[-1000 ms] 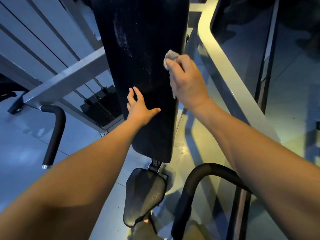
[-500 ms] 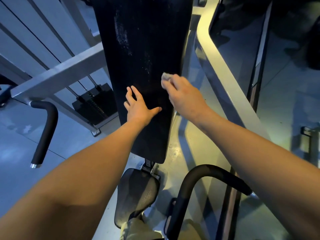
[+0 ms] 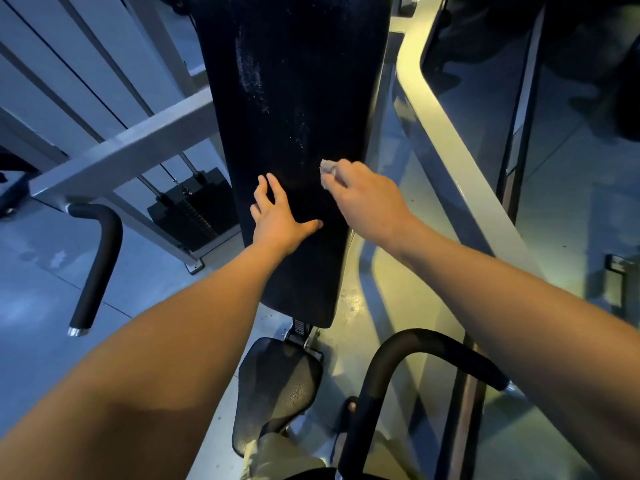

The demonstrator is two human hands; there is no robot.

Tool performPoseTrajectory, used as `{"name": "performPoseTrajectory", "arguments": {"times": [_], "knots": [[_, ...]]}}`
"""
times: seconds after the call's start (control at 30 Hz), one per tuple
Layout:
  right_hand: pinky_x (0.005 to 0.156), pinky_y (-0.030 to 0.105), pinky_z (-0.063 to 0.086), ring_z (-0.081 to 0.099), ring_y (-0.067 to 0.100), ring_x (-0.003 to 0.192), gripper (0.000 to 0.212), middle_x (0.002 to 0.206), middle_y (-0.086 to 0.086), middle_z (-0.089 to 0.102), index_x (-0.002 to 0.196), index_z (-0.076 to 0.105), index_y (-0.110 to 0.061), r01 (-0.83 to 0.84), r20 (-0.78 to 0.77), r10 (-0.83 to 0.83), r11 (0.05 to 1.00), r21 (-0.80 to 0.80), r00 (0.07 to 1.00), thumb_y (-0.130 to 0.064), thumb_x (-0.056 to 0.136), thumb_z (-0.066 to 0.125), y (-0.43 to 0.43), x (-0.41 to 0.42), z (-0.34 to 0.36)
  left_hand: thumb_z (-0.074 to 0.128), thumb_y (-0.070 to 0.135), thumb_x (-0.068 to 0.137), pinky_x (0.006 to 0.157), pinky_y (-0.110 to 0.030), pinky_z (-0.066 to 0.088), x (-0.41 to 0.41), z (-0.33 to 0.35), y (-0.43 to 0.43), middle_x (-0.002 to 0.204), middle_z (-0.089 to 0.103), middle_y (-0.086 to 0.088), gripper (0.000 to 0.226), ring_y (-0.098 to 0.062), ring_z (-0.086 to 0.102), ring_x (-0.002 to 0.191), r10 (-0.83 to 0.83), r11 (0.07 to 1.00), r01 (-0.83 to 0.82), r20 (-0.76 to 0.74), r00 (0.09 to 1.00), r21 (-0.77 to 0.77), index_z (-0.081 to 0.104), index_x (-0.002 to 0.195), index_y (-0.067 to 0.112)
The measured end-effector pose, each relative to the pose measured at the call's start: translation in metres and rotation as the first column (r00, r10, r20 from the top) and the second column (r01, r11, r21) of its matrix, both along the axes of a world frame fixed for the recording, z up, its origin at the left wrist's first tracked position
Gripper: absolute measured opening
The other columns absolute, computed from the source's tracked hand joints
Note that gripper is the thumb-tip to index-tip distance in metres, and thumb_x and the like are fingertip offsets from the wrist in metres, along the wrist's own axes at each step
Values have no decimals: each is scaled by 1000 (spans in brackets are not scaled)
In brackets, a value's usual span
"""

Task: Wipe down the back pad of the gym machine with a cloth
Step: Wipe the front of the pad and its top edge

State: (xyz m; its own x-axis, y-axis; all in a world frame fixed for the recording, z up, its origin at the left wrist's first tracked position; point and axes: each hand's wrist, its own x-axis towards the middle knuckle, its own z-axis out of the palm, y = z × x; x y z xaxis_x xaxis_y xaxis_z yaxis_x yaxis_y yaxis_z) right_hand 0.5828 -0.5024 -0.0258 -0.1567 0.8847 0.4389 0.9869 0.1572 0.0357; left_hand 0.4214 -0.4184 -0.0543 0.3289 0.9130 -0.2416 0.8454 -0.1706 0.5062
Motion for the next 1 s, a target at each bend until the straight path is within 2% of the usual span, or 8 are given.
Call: {"name": "performPoseTrajectory", "arguments": {"times": [0.07, 0.2, 0.33, 0.47, 0.6, 0.73, 0.83, 1.0], "knots": [[48, 35, 39, 56, 32, 85, 26, 108, 12, 58, 118, 64, -7, 49, -6, -49, 994, 101, 999, -6, 92, 62, 6, 9, 22, 82, 52, 78, 117, -50, 31, 1, 0, 0, 165, -19, 7, 132, -39, -2, 153, -5, 1000, 5, 3, 1000, -5, -19, 159, 23], [58, 41, 55, 59, 32, 96, 29, 120, 12, 61, 129, 62, -6, 184, -90, -166, 948, 258, 982, -7, 101, 55, 22, 18, 40, 82, 47, 81, 119, -51, 26, 2, -1, 0, 166, -20, 7, 130, -43, -6, 153, 8, 1000, -8, -1, 1000, -19, -20, 159, 24], [85, 45, 56, 57, 25, 118, 38, 139, 2, 58, 143, 54, -15, 89, -76, -90, 996, -10, 993, -29, 108, 46, -11, 3, -22, 79, 38, 85, 113, -46, 38, -1, 1, 3, 165, -21, 4, 124, -40, 1, 152, -40, 999, 41, -70, 997, 12, -20, 159, 23], [64, 47, 58, 54, 35, 110, 52, 132, 9, 51, 137, 56, -14, 21, -43, -31, 979, -205, 999, 3, 89, 64, -35, 2, -67, 78, 30, 87, 103, -37, 44, -5, 2, 4, 165, -21, 3, 122, -36, 6, 151, -65, 997, 68, -96, 993, 29, -20, 159, 23], [83, 39, 51, 58, 22, 109, 26, 123, 3, 58, 121, 63, -25, 140, -365, -119, 990, 31, 923, -31, 101, 48, -26, 8, -20, 77, 30, 86, 107, -38, 41, -4, 2, 3, 165, -21, 2, 122, -37, 6, 150, -62, 998, 64, -83, 995, 23, -20, 159, 22], [82, 23, 47, 55, 16, 99, 23, 118, 5, 52, 120, 59, -12, 351, -640, -194, 928, 127, 744, -12, 99, 48, -5, 12, 5, 79, 34, 86, 116, -44, 33, 1, 2, 0, 165, -23, 5, 125, -40, -4, 153, -24, 1000, 24, -47, 999, -6, -21, 158, 22], [78, 27, 46, 55, 18, 94, 22, 109, 2, 54, 110, 54, -16, 412, -786, -312, 908, -80, 534, -1, 96, 46, -8, -7, -27, 80, 38, 85, 119, -48, 26, 3, 0, -1, 165, -24, 5, 127, -41, -7, 153, -15, 1000, 14, -43, 999, -11, -22, 158, 21], [72, 45, 58, 65, 28, 72, 17, 86, 7, 64, 92, 54, -22, 201, -769, -614, 787, -583, 177, -8, 97, 48, -21, -5, -71, 85, 48, 77, 121, -51, 25, 10, -5, -2, 166, -22, 0, 136, -42, 2, 152, 21, 999, -19, -78, 997, 34, -21, 158, 19]]}}
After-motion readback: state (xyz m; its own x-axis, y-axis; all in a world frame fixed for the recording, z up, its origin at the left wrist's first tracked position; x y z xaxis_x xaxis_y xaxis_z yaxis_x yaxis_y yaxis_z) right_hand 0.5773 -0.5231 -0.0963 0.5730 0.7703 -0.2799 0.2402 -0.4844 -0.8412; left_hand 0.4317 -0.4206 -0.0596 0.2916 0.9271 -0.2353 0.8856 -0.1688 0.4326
